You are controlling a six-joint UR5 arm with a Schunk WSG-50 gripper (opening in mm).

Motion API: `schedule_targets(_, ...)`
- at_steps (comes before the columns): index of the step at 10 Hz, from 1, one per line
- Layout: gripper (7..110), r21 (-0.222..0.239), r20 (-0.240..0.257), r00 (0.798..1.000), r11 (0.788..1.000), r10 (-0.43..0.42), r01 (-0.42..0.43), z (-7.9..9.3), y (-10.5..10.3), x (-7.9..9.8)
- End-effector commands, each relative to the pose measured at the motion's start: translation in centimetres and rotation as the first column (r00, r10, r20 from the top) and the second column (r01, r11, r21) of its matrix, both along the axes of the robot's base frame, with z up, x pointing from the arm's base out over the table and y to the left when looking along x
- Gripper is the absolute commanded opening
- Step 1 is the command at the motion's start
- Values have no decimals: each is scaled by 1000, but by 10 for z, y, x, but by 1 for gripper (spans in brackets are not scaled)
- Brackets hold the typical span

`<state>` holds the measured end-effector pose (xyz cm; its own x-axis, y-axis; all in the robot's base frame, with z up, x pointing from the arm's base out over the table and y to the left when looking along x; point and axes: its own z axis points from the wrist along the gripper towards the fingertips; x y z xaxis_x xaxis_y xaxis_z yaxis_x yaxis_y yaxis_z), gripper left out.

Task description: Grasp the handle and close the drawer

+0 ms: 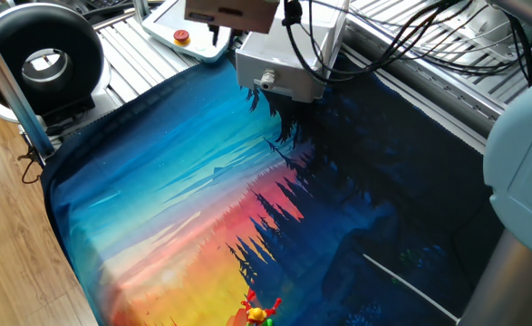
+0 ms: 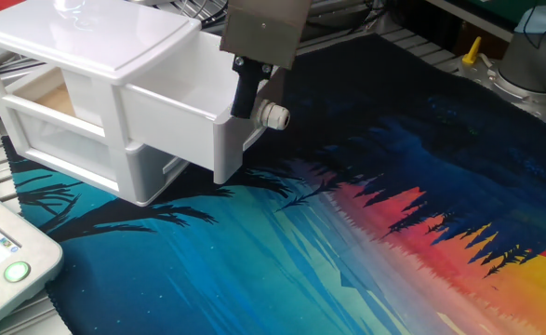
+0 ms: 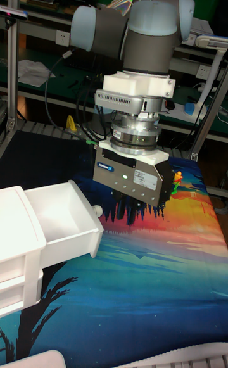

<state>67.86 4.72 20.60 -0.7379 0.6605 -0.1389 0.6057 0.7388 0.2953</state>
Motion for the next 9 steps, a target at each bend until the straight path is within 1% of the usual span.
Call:
schedule_targets(1, 7, 184, 30, 999, 983, -22, 16, 15, 33, 9)
schedule_targets(2, 7, 211, 87, 995, 977, -43, 24, 20, 38, 24)
schedule_targets(3, 7, 158, 78, 997, 987, -25, 12, 13, 31, 20)
schedule_targets(4, 7, 17, 85, 972, 975, 220, -222, 4, 24, 8)
schedule_targets(5, 7, -37, 10, 941, 940, 339, -338, -5, 18, -12)
schedule_targets(6, 7, -48, -71, 860, 860, 505, -508, -12, 16, -38)
schedule_targets(7, 7, -87, -77, 820, 816, 567, -572, -15, 4, -41)
schedule_targets(8, 7, -26, -90, 853, 855, 514, -518, -18, 5, -53)
schedule_targets(9, 7, -15, -69, 847, 849, 527, -529, -16, 1, -55)
